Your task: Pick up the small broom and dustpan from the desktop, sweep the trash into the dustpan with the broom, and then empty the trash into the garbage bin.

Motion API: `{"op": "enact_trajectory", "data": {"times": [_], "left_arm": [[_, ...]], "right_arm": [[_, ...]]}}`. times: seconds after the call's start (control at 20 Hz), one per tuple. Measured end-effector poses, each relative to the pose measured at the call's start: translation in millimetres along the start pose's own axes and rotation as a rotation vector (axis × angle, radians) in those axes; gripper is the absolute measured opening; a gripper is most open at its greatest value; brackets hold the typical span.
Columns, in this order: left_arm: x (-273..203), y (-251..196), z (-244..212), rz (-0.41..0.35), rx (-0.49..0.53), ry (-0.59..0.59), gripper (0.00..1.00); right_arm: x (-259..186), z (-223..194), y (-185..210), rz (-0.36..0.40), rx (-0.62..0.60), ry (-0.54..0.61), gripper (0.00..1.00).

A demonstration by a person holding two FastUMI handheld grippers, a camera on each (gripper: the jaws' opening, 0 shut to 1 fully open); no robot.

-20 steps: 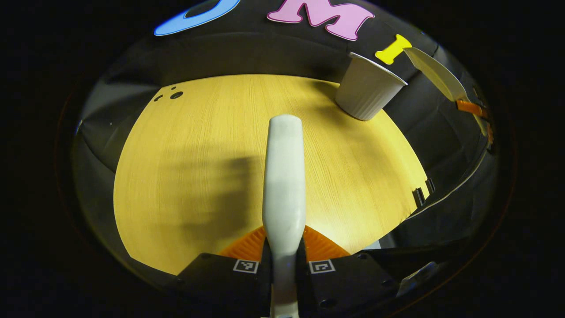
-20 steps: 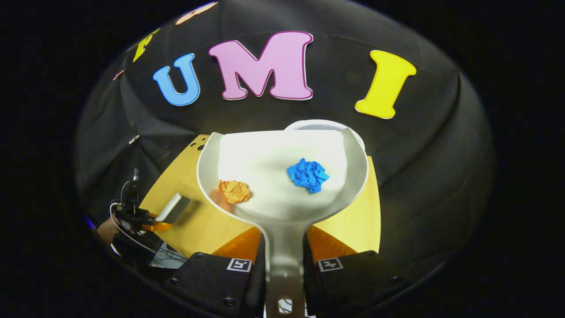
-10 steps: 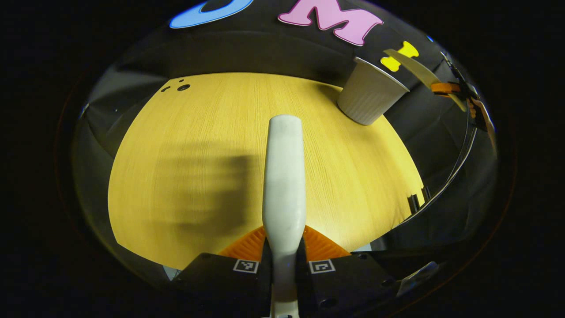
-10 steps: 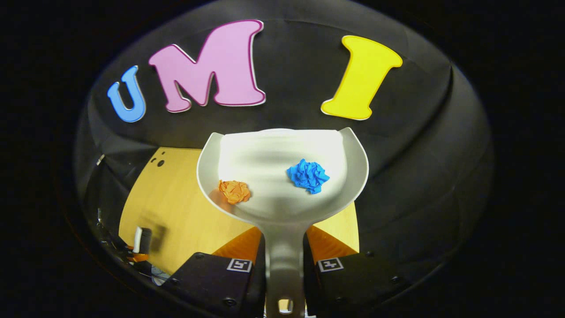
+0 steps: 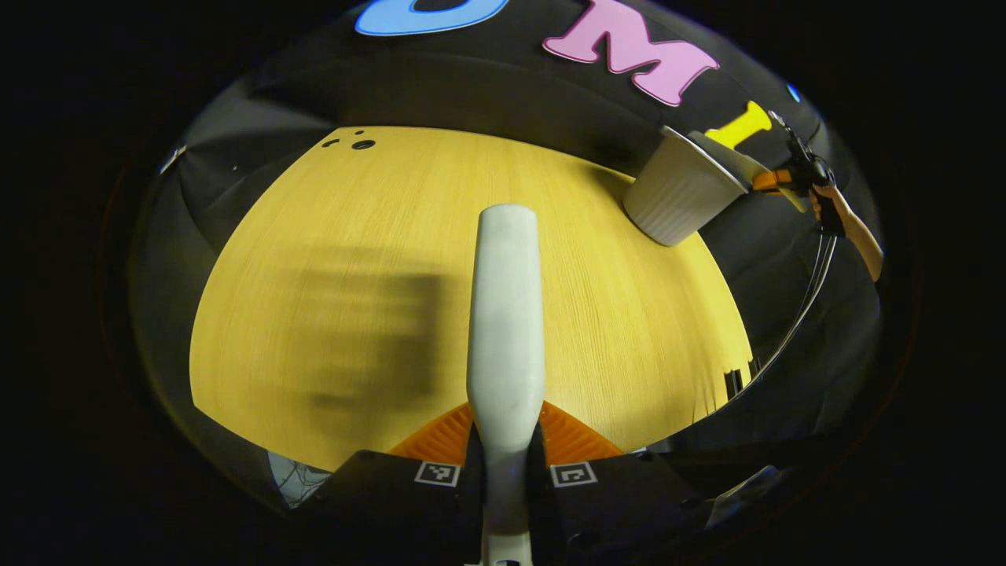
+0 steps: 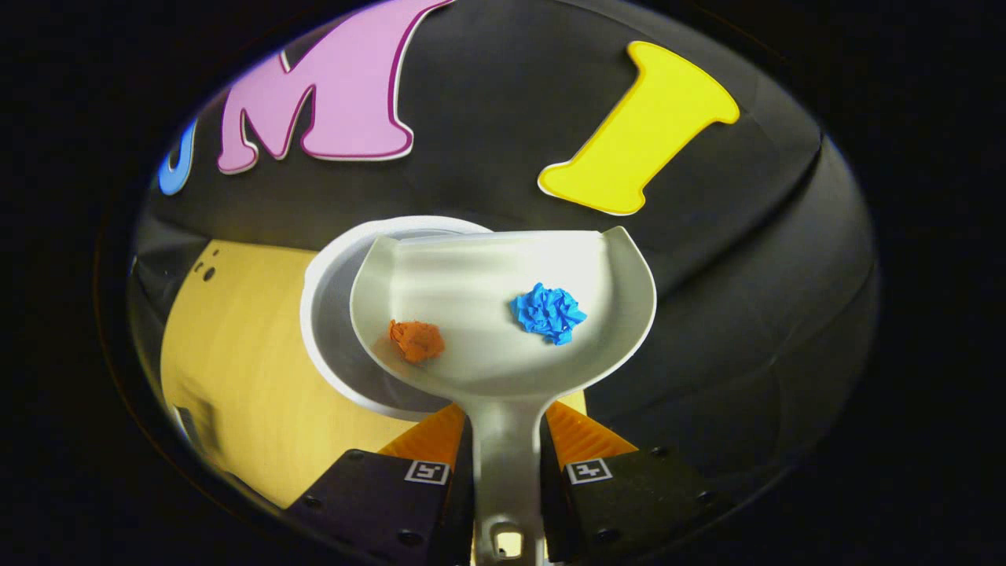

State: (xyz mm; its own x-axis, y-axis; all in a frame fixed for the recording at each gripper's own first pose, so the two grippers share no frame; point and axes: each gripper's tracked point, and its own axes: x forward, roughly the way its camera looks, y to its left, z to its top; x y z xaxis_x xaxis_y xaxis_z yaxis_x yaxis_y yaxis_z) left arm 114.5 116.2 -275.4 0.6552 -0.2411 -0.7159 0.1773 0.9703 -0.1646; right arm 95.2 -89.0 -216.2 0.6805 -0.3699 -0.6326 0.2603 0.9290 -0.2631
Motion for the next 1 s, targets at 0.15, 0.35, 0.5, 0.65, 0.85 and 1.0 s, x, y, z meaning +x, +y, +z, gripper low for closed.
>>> {"op": "enact_trajectory", "data": {"times": [0.15, 0.35, 0.5, 0.65, 0.85, 1.0], "left_arm": [[2, 5, -2, 0.017, -0.027, 0.002, 0.27], [3, -1, 2, 0.015, -0.014, -0.001, 0.28], [5, -3, 4, 0.017, 0.0, 0.004, 0.27], [8, -6, 1, 0.012, 0.001, 0.015, 0.27], [10, -10, -6, 0.009, 0.012, 0.034, 0.27], [10, -13, -8, 0.005, 0.008, 0.033, 0.27]], "right_arm": [[3, -2, -10, -0.063, -0.111, 0.002, 0.39], [3, 10, -37, -0.171, -0.251, -0.013, 0.39], [-1, 11, -51, -0.26, -0.387, -0.01, 0.39], [-5, 19, -56, -0.346, -0.509, -0.012, 0.39], [-6, 27, -55, -0.428, -0.661, -0.007, 0.39], [-11, 44, -51, -0.515, -0.839, -0.026, 0.39]]}}
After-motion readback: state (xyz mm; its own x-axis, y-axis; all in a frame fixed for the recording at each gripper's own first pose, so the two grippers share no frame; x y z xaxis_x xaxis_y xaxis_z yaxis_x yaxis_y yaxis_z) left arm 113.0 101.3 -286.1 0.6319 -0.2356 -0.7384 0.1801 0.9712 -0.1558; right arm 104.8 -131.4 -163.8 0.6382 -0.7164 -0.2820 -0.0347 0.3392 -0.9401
